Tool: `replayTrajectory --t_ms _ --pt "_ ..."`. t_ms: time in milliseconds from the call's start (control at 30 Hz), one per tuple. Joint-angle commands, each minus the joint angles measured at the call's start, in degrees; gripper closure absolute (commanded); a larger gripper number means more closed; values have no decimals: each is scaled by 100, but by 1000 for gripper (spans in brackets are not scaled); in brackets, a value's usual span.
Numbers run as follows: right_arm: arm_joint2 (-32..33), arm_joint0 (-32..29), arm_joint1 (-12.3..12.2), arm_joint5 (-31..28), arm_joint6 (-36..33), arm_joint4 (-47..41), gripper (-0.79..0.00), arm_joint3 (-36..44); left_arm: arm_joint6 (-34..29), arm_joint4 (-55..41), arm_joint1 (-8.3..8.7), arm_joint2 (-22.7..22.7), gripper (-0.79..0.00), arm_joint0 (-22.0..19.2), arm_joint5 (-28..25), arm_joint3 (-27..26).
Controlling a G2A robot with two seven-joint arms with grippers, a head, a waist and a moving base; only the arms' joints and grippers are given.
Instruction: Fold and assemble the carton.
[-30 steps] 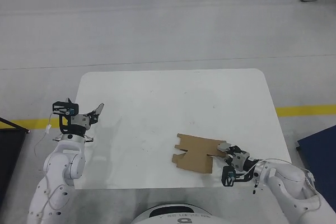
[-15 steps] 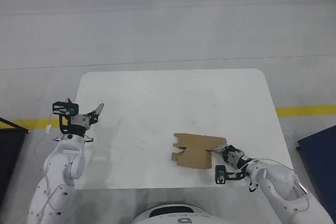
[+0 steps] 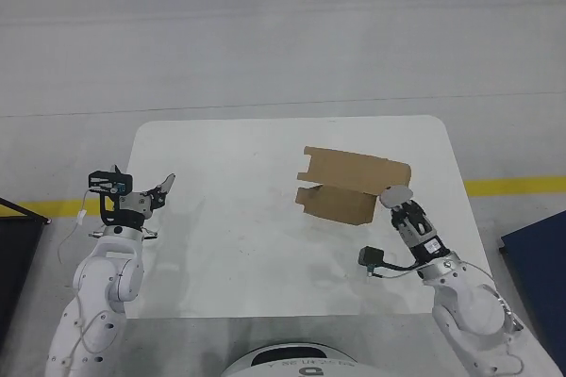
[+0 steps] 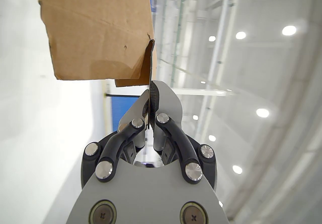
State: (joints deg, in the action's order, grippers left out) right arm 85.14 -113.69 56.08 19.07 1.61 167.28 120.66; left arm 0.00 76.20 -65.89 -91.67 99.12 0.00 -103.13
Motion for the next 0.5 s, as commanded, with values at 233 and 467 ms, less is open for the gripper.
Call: replayTrajectory --t_ms 233,467 --pt "640 133 47 1664 -318 872 0 628 0 0 0 0 -785 0 0 0" --pt "620 22 140 1972 -304 872 0 648 0 0 0 0 -785 0 0 0"
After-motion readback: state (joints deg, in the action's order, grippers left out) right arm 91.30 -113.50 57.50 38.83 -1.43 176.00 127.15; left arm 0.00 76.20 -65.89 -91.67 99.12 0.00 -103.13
